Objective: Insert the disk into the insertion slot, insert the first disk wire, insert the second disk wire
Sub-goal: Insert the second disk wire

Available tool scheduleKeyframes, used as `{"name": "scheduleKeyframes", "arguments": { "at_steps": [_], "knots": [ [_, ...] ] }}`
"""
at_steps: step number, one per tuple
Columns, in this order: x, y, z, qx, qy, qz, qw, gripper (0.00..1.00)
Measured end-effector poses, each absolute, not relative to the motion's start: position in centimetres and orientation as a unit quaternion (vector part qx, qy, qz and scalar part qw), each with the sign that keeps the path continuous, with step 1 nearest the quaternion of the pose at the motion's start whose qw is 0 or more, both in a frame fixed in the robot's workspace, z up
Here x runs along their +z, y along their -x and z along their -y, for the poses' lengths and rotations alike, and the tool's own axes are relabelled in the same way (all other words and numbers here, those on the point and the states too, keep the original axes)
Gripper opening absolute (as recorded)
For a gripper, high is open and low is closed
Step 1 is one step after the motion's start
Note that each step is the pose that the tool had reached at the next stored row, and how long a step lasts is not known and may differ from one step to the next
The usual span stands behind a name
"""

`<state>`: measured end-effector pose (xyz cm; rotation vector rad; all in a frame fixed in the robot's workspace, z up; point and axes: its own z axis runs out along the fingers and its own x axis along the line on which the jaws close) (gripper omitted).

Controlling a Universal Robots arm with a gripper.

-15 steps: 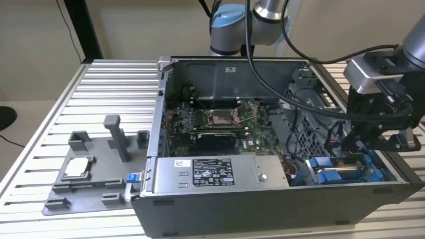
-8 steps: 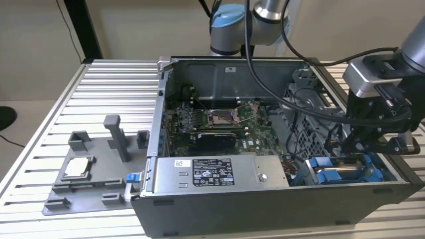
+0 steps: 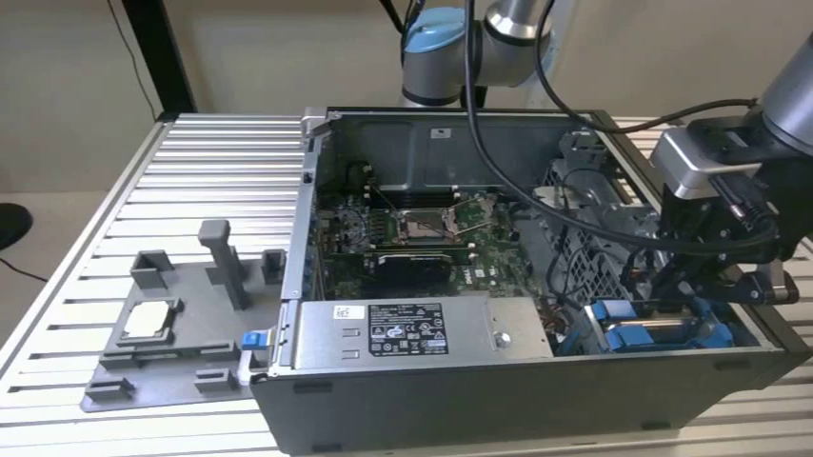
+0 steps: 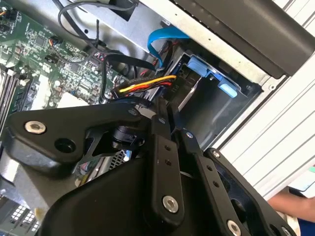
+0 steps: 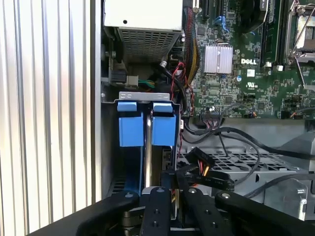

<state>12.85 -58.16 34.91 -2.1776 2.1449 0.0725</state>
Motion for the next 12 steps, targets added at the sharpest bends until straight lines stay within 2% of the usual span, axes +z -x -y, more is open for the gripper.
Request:
{"name": "scheduleKeyframes", "arguments": {
  "at_steps": [12],
  "knots": [
    [34.47, -12.68, 58.25, 0.019, 0.712, -0.701, 0.047, 0.00]
  ]
}}
